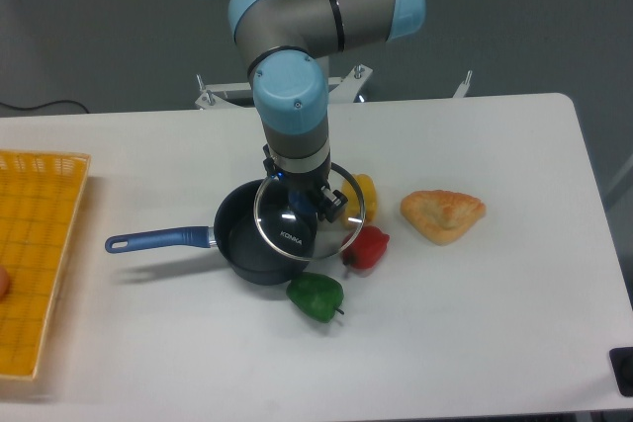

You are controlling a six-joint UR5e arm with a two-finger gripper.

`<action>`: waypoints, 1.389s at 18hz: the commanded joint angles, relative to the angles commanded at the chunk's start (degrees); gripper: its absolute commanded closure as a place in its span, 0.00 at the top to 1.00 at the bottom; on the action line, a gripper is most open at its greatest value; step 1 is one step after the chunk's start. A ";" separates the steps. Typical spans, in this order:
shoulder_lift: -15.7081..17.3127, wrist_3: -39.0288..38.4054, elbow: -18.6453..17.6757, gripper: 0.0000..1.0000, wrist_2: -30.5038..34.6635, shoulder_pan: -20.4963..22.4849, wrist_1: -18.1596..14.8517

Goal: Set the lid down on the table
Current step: 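Lift the glass lid off the saucepan and carry it beside the red pepper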

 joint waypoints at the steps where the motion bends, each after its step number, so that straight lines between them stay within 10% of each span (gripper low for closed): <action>1: 0.00 0.00 -0.09 0.40 -0.09 0.09 0.17; 12: -0.88 10.89 1.14 0.40 -0.26 8.26 0.79; 25: -9.31 20.04 6.50 0.40 0.09 14.41 5.71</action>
